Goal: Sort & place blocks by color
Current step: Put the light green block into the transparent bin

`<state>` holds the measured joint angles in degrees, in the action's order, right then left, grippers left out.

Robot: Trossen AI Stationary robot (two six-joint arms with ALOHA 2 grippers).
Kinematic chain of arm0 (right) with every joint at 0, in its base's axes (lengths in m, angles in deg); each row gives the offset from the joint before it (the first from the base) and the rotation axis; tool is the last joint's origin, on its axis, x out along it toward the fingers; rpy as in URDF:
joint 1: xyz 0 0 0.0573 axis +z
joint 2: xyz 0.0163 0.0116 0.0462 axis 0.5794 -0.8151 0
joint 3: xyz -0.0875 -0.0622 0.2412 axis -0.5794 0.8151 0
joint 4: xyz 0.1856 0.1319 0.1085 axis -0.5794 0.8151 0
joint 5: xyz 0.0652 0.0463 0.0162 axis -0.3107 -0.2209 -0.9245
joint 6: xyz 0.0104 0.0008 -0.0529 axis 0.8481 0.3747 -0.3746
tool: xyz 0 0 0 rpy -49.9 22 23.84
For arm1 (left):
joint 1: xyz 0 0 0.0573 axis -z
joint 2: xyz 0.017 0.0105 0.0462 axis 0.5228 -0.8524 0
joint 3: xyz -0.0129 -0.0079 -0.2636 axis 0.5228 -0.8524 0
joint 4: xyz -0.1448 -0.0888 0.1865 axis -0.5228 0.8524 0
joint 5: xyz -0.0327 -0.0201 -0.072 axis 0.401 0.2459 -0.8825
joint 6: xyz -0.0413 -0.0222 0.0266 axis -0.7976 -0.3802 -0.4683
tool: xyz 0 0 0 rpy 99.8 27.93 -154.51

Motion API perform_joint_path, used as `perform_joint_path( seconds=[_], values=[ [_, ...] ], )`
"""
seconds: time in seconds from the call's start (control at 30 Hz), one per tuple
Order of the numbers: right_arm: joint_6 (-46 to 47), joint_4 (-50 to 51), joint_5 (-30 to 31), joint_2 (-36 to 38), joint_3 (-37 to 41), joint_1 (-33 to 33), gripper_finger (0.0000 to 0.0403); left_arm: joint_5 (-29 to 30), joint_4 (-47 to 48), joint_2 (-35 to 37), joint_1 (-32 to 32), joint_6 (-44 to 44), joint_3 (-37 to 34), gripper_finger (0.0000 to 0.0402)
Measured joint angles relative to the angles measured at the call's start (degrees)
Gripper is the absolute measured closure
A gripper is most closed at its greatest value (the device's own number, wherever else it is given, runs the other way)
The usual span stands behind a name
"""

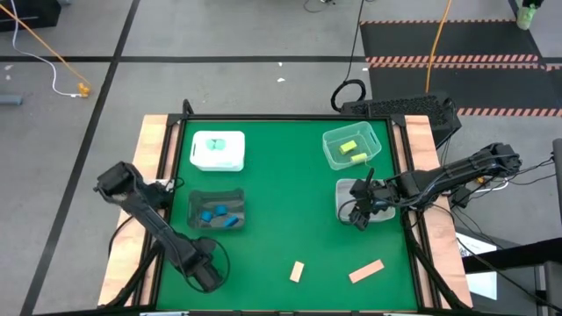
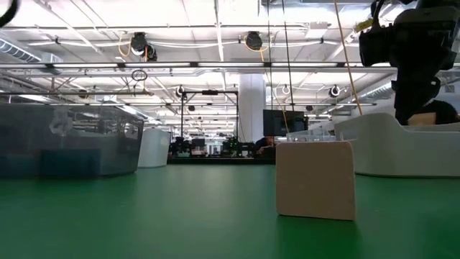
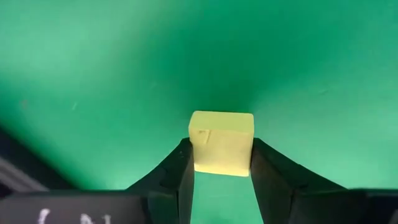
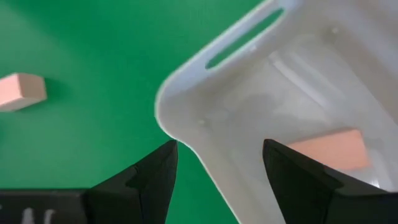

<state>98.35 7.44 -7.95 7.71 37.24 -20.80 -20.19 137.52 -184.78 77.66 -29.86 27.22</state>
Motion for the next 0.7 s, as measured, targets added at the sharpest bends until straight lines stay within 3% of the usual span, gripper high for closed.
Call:
perform_joint_path(
  seconds=[0.23, 0.37, 0.57, 0.7],
  values=[
    [2.68, -4.93, -0.04, 1.48, 0.00, -0.04, 0.0182, 13.98, -0.96, 8.23, -2.78, -1.38, 0.30, 0.0280],
    [2.67, -13.08, 0.14, 2.58, 0.00, -0.04, 0.0187, 22.25, -5.19, 10.76, -5.58, 1.29, 0.30, 0.0280],
    [-11.29, -33.92, 2.40, 1.99, -0.02, 0.00, 0.0188, 35.17, -21.79, 11.91, -12.38, 15.18, 0.39, 0.0280],
    [-21.08, -45.16, 6.16, 1.21, -0.02, -0.02, 0.0188, 38.53, -36.16, 11.91, -17.63, 27.62, 0.39, 0.0280]
  ],
)
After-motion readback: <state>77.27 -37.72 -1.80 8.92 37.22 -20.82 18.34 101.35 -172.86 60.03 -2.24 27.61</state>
